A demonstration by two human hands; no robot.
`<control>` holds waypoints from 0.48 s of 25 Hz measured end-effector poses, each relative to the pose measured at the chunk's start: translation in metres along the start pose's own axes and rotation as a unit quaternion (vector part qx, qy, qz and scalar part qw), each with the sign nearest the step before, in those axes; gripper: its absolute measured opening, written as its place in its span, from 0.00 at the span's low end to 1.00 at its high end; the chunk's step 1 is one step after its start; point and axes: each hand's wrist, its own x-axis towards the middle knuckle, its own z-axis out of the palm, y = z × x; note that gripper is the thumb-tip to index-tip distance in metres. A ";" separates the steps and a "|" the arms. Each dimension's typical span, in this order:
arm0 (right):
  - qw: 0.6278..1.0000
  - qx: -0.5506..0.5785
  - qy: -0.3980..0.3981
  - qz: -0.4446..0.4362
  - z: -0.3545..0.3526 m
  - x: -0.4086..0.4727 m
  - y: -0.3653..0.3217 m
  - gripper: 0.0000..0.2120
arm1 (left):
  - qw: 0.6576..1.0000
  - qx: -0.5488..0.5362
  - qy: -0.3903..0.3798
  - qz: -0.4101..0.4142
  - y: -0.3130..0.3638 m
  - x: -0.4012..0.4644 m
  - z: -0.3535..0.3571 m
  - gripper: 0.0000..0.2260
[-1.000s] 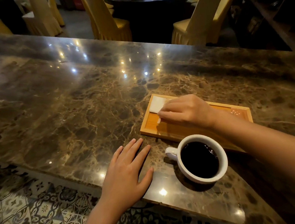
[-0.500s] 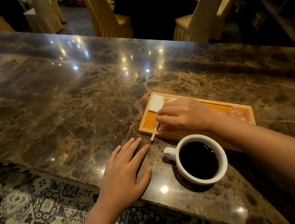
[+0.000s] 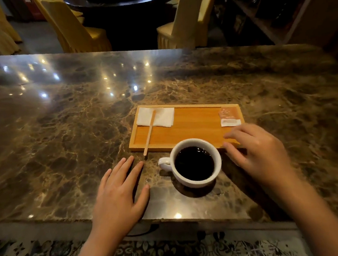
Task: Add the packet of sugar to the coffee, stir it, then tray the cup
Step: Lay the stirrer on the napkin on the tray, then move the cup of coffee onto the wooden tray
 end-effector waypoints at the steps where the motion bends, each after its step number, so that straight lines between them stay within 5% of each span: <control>1: 0.999 -0.006 0.001 0.039 -0.004 -0.016 -0.001 0.07 | 1.000 0.004 -0.001 0.001 0.000 0.000 0.000 0.25; 12: 0.983 -0.067 -0.017 0.170 0.017 -0.078 -0.003 0.22 | 1.000 0.010 -0.011 0.005 0.000 0.001 -0.002 0.25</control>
